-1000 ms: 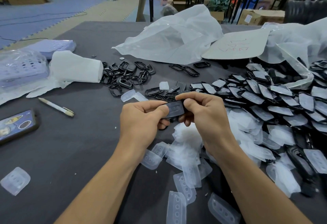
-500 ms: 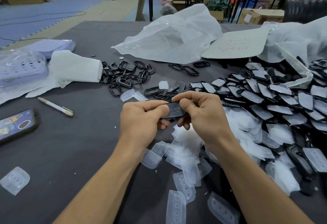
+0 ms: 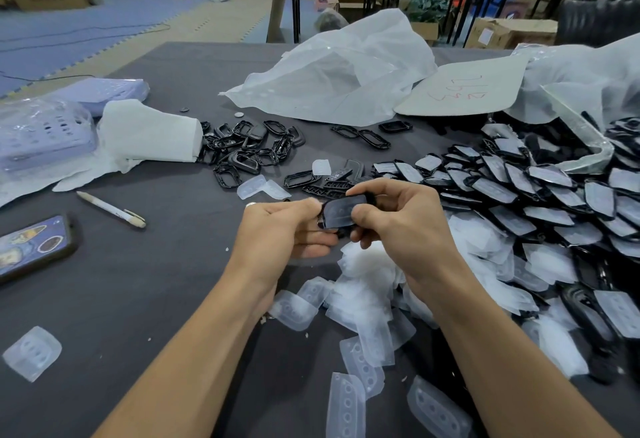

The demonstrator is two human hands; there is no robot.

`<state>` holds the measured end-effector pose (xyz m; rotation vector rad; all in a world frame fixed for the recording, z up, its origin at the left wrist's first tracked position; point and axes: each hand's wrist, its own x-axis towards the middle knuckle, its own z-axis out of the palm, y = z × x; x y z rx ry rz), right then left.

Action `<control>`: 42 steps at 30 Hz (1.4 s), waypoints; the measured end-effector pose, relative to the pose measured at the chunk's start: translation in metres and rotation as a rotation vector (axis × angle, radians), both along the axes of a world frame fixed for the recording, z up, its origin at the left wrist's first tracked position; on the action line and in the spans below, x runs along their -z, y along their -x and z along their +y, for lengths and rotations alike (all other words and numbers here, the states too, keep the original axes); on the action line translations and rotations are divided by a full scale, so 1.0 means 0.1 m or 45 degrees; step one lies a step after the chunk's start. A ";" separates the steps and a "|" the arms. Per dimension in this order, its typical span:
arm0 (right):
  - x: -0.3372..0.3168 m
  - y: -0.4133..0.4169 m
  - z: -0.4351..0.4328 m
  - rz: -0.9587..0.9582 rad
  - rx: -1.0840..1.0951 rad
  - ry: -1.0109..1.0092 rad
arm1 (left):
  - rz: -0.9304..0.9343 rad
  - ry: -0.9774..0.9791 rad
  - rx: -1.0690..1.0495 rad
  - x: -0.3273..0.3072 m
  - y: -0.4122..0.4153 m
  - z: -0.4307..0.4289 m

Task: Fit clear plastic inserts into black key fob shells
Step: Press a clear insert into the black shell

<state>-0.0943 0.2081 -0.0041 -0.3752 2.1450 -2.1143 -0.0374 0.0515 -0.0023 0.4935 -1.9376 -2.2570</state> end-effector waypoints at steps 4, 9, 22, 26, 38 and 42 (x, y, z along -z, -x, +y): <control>0.00 0.01 0.01 0.020 0.004 -0.005 | -0.026 0.053 0.091 0.02 0.00 -0.02; -0.01 -0.01 0.00 0.038 -0.004 -0.037 | -0.005 0.132 0.086 0.07 0.01 0.01; 0.00 -0.03 -0.04 0.024 -0.030 -0.090 | 0.032 0.325 -0.156 0.10 0.04 0.07; 0.00 -0.04 -0.04 0.035 -0.043 -0.128 | 0.045 0.377 -0.198 0.10 0.03 0.07; 0.01 0.01 0.00 0.025 -0.006 -0.118 | 0.042 0.254 0.021 0.10 0.02 0.06; 0.02 -0.01 -0.01 0.033 0.005 -0.125 | 0.008 0.141 0.009 0.10 0.02 0.05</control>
